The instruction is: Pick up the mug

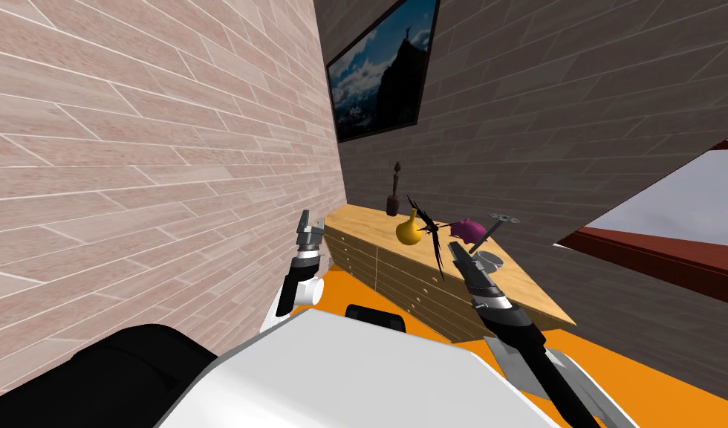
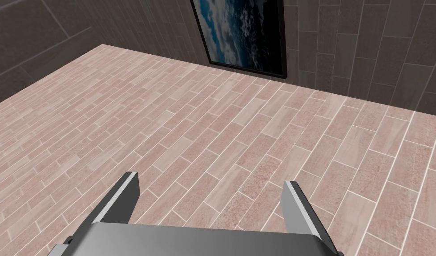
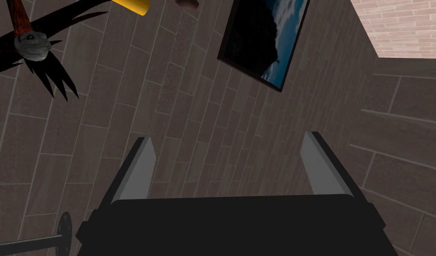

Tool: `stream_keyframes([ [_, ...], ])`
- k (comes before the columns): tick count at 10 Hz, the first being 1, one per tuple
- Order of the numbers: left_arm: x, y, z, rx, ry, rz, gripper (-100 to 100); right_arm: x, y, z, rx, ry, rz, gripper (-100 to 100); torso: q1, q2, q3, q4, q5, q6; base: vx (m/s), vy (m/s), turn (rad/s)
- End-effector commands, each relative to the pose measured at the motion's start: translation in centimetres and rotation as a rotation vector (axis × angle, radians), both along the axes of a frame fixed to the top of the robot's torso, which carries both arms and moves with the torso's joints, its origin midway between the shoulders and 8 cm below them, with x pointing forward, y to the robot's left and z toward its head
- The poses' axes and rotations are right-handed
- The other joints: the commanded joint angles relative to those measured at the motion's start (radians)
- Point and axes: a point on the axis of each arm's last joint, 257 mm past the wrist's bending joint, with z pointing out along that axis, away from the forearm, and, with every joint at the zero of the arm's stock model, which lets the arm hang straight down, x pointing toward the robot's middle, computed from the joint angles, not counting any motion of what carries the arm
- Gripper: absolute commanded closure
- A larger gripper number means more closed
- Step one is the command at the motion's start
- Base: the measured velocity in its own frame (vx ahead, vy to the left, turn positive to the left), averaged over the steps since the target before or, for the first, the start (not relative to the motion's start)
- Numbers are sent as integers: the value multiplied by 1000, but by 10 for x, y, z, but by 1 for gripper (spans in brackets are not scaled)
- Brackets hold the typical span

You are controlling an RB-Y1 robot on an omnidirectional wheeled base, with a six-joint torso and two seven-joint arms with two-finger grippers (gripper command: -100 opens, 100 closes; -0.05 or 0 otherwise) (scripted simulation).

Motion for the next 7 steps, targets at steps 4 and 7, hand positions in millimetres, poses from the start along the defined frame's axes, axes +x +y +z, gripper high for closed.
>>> stream_keyframes([
  [4,0,0,0,0,0,0,0,6,-13,-18,-203,38,-11,-100,-2,0,0,0,0,0,13,48,75],
  [7,0,0,0,0,0,0,0,12,-26,-34,-361,67,-17,-100,-3,0,0,0,-1,0,6,32,88],
])
